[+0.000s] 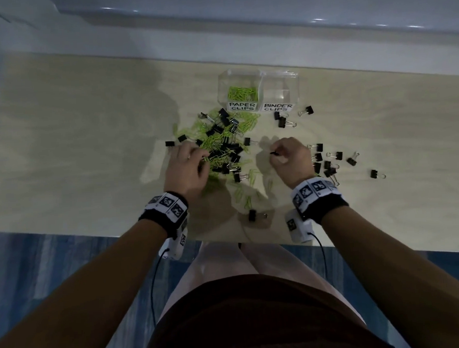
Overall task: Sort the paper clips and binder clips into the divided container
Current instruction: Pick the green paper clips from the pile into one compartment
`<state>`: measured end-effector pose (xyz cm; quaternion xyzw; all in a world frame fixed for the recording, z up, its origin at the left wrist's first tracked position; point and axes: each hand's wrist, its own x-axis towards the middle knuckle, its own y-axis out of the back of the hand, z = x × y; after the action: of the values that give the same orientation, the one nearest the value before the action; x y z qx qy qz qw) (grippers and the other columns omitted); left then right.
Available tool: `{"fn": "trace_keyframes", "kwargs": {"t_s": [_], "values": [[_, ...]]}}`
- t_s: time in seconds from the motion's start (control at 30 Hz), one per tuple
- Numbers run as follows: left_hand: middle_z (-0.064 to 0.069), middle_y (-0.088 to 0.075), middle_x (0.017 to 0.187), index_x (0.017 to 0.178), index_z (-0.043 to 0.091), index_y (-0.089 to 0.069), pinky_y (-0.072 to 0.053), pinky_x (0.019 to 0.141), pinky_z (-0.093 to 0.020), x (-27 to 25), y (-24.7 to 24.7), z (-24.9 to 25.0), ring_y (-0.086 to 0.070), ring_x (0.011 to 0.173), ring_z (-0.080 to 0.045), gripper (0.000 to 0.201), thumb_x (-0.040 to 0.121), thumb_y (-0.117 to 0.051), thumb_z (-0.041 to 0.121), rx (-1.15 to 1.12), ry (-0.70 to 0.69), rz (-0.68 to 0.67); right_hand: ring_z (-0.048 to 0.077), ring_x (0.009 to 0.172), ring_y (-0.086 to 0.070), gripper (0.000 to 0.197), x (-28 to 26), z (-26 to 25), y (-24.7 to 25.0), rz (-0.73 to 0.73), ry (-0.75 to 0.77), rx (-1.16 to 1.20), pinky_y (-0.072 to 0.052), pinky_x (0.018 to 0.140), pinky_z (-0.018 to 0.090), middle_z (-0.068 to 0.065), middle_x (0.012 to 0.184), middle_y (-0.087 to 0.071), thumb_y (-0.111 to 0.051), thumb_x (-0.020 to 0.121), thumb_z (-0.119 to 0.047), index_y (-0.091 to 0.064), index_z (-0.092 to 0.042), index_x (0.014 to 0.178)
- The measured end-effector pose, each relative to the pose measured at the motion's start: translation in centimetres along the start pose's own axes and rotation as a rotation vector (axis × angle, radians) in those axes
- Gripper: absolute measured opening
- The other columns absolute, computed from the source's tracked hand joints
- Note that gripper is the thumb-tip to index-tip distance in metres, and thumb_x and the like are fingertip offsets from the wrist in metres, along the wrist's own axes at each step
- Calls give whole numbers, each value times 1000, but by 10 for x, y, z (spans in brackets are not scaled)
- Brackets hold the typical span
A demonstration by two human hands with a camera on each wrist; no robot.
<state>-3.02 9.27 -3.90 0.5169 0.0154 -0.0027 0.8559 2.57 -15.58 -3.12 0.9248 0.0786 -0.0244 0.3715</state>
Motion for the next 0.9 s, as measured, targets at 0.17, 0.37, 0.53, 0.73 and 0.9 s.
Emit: {"fn": "trace_keyframes", "kwargs": {"t_s": [0.17, 0.37, 0.53, 0.73, 0.9], "values": [[-11, -54, 115, 115, 7, -59, -42, 86, -34, 2, -21, 35, -47, 107, -25, 28, 90, -55, 19, 17, -292, -342, 23, 75, -60, 15, -8, 47, 36, 162, -26, -159, -46, 70, 23, 15, 92, -62, -64, 74, -1, -67, -3, 89], [-10, -46, 119, 118, 5, -53, -49, 88, -44, 8, -32, 49, -43, 114, -24, 31, 93, -46, 23, 136, -169, -445, 28, 77, -58, 17, -42, 43, 21, -66, 307, -281, -51, 67, 41, 8, 90, -64, -63, 78, -25, -68, -11, 84], [-13, -53, 110, 110, 4, -59, -49, 78, -39, 14, -29, 48, -53, 98, -27, 29, 93, -47, 23, 83, -185, -429, 28, 78, -56, 14, -75, 19, -19, -438, 561, -326, -49, 68, 36, 7, 90, -64, -68, 75, -25, -69, -17, 87], [-3, -57, 89, 93, 9, -61, -47, 65, -27, 12, -11, 30, -53, 73, -17, 14, 93, -49, 17, -138, -49, -188, 30, 70, -57, 14, -82, 14, -33, -435, 605, -253, -51, 65, 33, 12, 81, -62, -74, 67, -8, -67, -8, 79], [-4, -57, 94, 95, 12, -61, -48, 75, -29, 13, 5, -8, -52, 82, -16, 14, 92, -49, 19, -104, 153, -8, 30, 71, -54, 4, -75, 38, -14, -302, 490, -318, -50, 61, 36, 13, 80, -60, -59, 76, -9, -63, -8, 76]]}}
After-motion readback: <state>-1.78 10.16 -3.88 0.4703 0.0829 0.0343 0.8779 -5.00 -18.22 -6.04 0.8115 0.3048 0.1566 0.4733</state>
